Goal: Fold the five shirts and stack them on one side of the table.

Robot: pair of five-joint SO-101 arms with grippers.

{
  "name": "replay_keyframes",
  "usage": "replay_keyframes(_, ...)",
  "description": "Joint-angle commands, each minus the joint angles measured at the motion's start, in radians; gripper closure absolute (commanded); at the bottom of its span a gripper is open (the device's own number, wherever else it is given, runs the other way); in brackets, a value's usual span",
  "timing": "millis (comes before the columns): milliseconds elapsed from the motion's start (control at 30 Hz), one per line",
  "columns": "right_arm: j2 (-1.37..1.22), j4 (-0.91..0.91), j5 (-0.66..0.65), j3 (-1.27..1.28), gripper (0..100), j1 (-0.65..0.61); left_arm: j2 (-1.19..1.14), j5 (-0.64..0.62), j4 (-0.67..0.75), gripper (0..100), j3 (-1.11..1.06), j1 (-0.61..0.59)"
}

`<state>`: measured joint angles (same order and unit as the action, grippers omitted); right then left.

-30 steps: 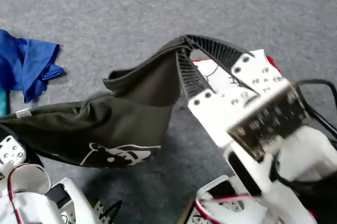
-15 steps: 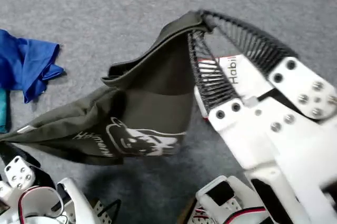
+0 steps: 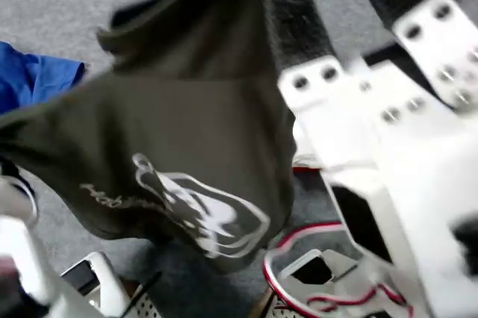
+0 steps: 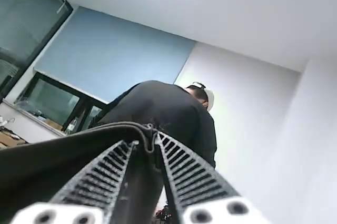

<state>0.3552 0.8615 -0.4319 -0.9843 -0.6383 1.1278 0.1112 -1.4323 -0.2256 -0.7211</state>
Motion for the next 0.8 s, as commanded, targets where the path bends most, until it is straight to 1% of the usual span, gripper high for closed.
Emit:
replay_keyframes(0, -0.061, -0.026, -0.015, -0.081, 99.6, -0.012, -0.108, 0.028, -0.005, 98, 0.055, 0.009)
replay_keyframes(100, -0.077, -0.025, -0.005, -0.084, 99.6, 0.024, -0.170, 0.035, -0.031, 98, 0.144, 0.009)
replay_keyframes(233, -0.081, -0.018, 0.048, -0.084, 99.6, 0.067, -0.239, 0.057, -0.074, 98, 0.322, 0.009)
replay_keyframes(600, -0.005, 0.173, 0.049, -0.104, 99.6, 0.117, -0.380, 0.163, -0.310, 98, 0.948, 0.009)
replay_keyframes(667, 0.022, 0.196, 0.049, -0.104, 99.6, 0.117, -0.381, 0.175, -0.322, 98, 1.010, 0.006)
replay_keyframes(767, 0.062, 0.227, 0.049, -0.097, 99.6, 0.117, -0.378, 0.189, -0.325, 98, 1.037, -0.003)
